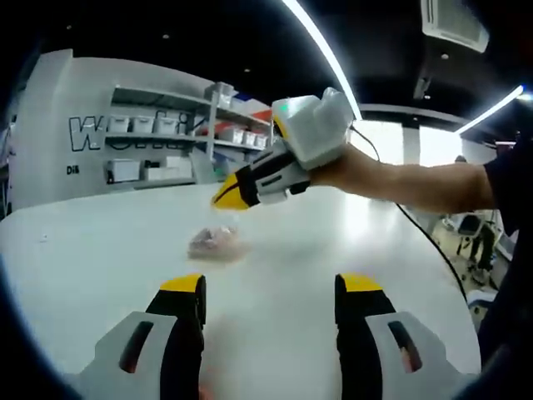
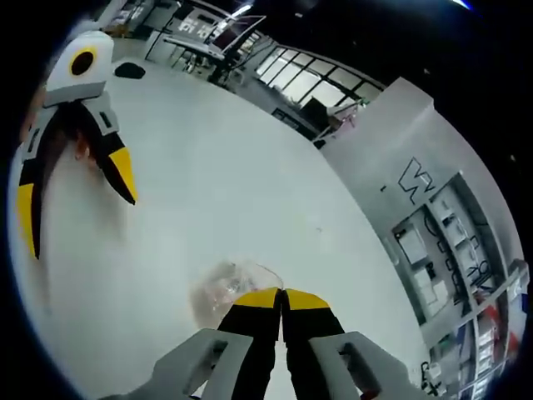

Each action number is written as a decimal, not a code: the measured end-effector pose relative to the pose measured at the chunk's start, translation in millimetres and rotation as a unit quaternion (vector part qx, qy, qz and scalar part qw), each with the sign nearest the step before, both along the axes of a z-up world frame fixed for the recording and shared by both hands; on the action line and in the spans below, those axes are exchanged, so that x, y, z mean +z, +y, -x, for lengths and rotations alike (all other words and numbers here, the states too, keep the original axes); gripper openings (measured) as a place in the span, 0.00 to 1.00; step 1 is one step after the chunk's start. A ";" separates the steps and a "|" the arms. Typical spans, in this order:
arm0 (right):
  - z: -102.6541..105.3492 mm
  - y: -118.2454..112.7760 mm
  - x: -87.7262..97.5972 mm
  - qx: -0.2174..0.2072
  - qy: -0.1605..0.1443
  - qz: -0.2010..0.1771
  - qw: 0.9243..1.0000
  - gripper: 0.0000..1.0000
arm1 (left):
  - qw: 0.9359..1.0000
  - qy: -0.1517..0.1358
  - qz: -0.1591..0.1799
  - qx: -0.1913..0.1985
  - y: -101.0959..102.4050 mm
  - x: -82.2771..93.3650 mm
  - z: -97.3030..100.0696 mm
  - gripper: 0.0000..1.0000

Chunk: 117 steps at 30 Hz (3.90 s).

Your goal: Open the resealable bag by pulling the two sides of the seal apart until the entire bag opening is separated and visibly accessible.

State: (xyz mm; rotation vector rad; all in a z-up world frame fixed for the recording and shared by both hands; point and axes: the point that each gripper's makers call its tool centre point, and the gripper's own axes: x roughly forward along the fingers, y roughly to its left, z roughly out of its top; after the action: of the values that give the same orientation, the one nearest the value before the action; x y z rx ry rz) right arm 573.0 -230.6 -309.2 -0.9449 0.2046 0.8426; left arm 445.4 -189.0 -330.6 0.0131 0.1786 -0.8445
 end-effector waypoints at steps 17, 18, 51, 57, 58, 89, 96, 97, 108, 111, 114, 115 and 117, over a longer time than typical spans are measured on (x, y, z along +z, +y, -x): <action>-11.1 18.9 -3.3 0.001 0.002 -0.015 1.000 0.00 | 1.000 0.006 0.005 0.000 0.3 -0.6 -0.6 0.62; -10.9 19.1 -3.4 0.001 0.001 -0.014 1.000 0.00 | 1.000 0.007 0.005 0.000 0.3 -1.0 -0.4 0.62; 13.4 15.9 -4.0 0.026 0.004 0.018 1.000 0.03 | 1.000 0.006 0.012 0.000 -0.7 1.4 0.4 0.62; 22.1 12.1 -4.6 0.027 0.004 0.022 0.999 0.03 | 1.000 0.006 0.011 0.000 -0.6 1.1 0.1 0.62; 23.7 11.1 -5.1 0.027 0.005 0.022 0.999 0.03 | 1.000 0.007 0.011 0.001 -0.5 0.8 0.1 0.62; 46.4 -4.5 -12.2 0.027 0.008 0.020 0.999 0.03 | 1.000 0.009 0.010 0.001 -0.4 -0.7 1.0 0.62; 50.3 -6.8 -14.4 0.027 0.009 0.020 0.999 0.03 | 1.000 0.010 0.009 0.002 -0.4 -1.8 0.9 0.62; 50.8 -7.3 -14.7 0.027 0.009 0.020 0.999 0.03 | 1.000 0.009 0.009 0.002 -0.3 -1.5 1.0 0.62; 54.9 -10.3 -15.2 0.026 0.009 0.014 1.000 0.03 | 1.000 0.010 0.009 0.002 0.0 -1.7 0.4 0.62; 56.9 -10.6 -15.9 0.026 0.010 0.012 1.000 0.03 | 1.000 0.010 0.007 0.003 0.2 -2.5 0.4 0.62; 59.3 -11.6 -17.4 0.027 0.010 0.014 1.000 0.03 | 1.000 0.010 0.008 0.003 0.2 -2.1 0.0 0.62; 59.9 -11.6 -17.7 0.027 0.011 0.013 0.999 0.03 | 1.000 0.010 0.008 0.003 0.2 -2.2 -0.1 0.62; 60.9 -12.3 -18.0 0.028 0.009 0.015 0.999 0.02 | 1.000 0.010 0.007 0.003 0.4 -2.5 -0.5 0.62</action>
State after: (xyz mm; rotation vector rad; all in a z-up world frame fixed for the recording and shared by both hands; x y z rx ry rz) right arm 512.1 -242.9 -327.2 -0.9751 0.2084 0.9014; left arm 445.9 -188.6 -333.1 -0.0088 0.1913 -0.8406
